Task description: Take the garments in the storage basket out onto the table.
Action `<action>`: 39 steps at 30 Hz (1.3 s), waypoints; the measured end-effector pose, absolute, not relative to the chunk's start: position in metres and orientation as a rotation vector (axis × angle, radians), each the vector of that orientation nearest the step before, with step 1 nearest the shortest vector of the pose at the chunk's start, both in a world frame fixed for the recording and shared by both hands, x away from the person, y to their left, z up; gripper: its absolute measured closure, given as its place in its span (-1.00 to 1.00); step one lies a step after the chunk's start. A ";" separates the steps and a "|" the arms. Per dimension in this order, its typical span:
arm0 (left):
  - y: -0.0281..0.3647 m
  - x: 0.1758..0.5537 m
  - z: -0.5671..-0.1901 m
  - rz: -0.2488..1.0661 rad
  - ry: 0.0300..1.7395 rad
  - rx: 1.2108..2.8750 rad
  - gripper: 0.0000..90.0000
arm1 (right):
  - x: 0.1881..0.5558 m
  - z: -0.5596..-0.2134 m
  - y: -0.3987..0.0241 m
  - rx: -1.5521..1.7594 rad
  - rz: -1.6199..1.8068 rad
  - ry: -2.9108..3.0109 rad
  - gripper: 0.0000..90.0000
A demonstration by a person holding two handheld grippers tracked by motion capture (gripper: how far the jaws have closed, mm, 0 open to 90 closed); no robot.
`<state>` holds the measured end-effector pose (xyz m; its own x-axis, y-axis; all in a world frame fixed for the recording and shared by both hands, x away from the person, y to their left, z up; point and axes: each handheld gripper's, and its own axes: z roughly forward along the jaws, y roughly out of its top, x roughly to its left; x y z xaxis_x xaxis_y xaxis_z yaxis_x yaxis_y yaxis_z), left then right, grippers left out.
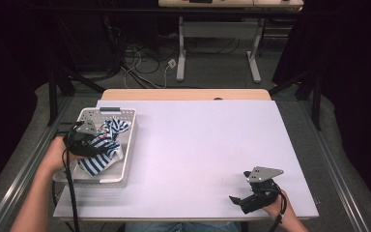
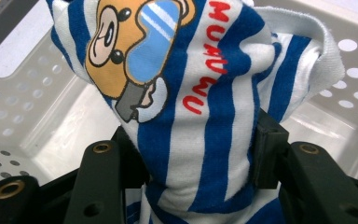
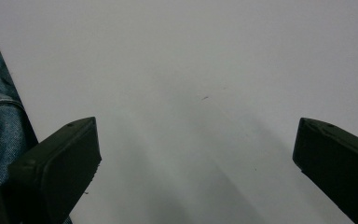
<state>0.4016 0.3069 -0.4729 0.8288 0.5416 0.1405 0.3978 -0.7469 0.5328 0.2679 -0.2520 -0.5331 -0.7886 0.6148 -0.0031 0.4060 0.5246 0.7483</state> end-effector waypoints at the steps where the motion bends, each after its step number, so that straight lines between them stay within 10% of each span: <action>1: 0.307 0.402 -0.472 0.396 0.684 2.514 0.13 | 0.268 -0.533 -0.252 0.856 1.127 2.501 -0.99; 39: 0.295 0.404 -0.441 0.398 0.506 2.498 0.12 | 0.268 -0.533 -0.252 0.865 1.129 2.495 -0.99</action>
<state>0.4042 0.2947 -0.4412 0.8851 0.4329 0.1712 0.2686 -0.7754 0.5715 0.2678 -0.2521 -0.5332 -0.7859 0.6183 0.0013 0.4091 0.5184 0.7510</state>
